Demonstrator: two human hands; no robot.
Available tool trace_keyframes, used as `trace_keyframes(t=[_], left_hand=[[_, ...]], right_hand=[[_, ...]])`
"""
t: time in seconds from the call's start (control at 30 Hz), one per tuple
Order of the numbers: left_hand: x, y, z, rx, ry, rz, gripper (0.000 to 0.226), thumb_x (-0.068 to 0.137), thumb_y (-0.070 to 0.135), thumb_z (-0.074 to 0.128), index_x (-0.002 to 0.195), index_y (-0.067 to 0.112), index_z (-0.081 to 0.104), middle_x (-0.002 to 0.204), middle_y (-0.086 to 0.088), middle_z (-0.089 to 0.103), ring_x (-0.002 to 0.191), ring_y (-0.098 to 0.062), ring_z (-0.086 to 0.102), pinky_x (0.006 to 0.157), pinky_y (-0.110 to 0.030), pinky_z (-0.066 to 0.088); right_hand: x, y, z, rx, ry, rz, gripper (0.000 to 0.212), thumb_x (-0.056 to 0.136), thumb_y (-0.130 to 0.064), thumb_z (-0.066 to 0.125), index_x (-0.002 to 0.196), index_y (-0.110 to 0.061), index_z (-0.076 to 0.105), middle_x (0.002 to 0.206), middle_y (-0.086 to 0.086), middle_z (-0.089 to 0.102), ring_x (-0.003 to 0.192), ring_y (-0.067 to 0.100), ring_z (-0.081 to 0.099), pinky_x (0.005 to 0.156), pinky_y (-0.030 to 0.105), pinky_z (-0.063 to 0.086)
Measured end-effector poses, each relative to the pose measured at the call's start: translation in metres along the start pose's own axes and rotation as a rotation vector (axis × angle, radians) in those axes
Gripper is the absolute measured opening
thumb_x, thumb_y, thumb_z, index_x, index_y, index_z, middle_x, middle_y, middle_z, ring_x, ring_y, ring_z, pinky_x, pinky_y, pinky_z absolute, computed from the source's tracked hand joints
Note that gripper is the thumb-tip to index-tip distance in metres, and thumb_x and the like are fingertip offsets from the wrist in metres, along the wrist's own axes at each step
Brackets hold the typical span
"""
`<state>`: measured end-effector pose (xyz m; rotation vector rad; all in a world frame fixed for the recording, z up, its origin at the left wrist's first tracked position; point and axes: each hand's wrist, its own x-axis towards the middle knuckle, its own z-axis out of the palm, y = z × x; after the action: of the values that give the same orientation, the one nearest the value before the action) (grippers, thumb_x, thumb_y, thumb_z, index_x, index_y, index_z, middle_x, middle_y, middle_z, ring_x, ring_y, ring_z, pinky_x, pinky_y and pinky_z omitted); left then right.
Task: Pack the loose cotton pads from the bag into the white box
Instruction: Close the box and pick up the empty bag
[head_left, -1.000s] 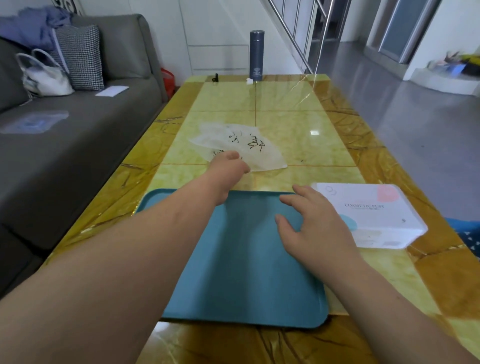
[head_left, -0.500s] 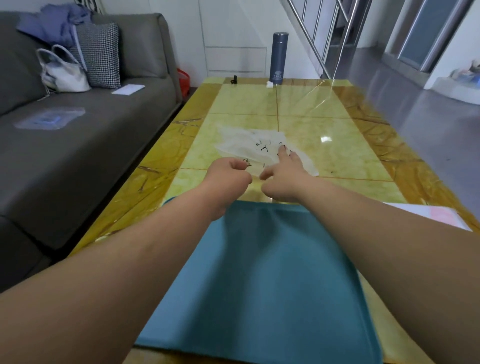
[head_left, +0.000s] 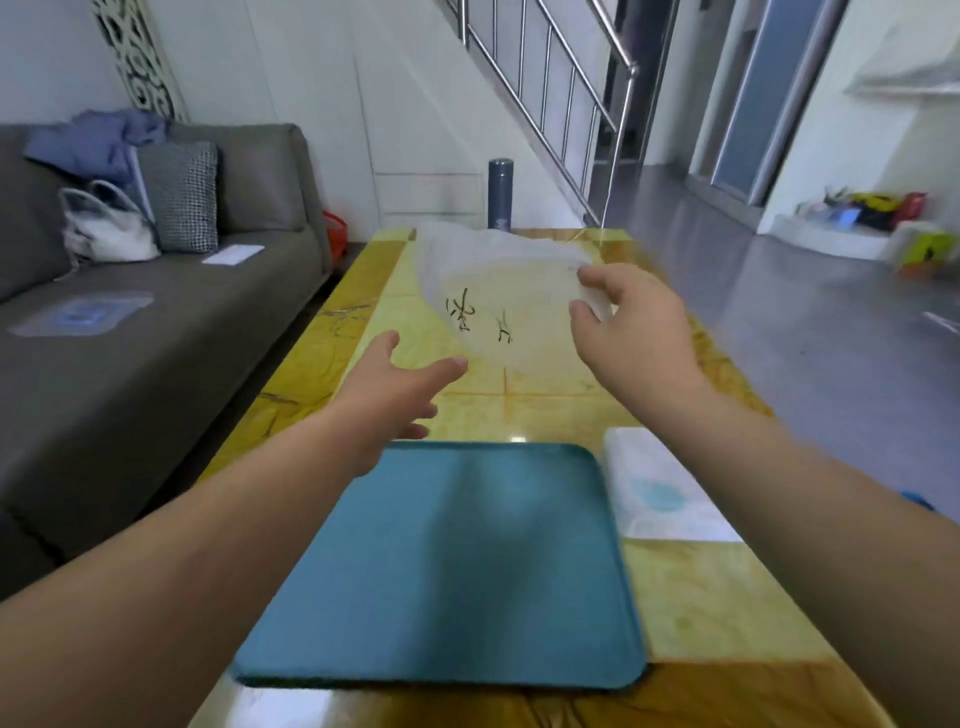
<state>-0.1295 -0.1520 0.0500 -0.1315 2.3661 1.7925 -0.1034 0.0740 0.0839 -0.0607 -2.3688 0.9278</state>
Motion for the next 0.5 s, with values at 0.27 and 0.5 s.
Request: trace_keyframes(t=[0.27,0.5], left_hand=[[-0.136,0.080,0.096,-0.125,-0.346,0.174,0.061,0.098,0.031,0.069,0.147,0.051,0.038,0.125,-0.017,0.066,0.089,-0.035,0.079,0.086,-0.050,0.062],[-0.224,0.061,0.197,0.103,-0.542,0.360,0.026,0.105,0.032,0.052,0.123,0.047,0.063,0.103,0.015,0.077,0.092,-0.007,0.074,0.071,-0.031,0.056]], right_hand=[[-0.096,-0.014,-0.139,0.210,-0.004,0.090,0.014,0.094,-0.008,0.065,0.101,-0.019,0.066,0.082,-0.005,0.065,0.068,0.007,0.059,0.063,0.014,0.048],[-0.180,0.022,-0.219,0.658,-0.062,0.497,0.048,0.090,-0.011,0.070,0.131,-0.020,0.049,0.102,0.008,0.074,0.087,0.018,0.076,0.088,0.042,0.064]])
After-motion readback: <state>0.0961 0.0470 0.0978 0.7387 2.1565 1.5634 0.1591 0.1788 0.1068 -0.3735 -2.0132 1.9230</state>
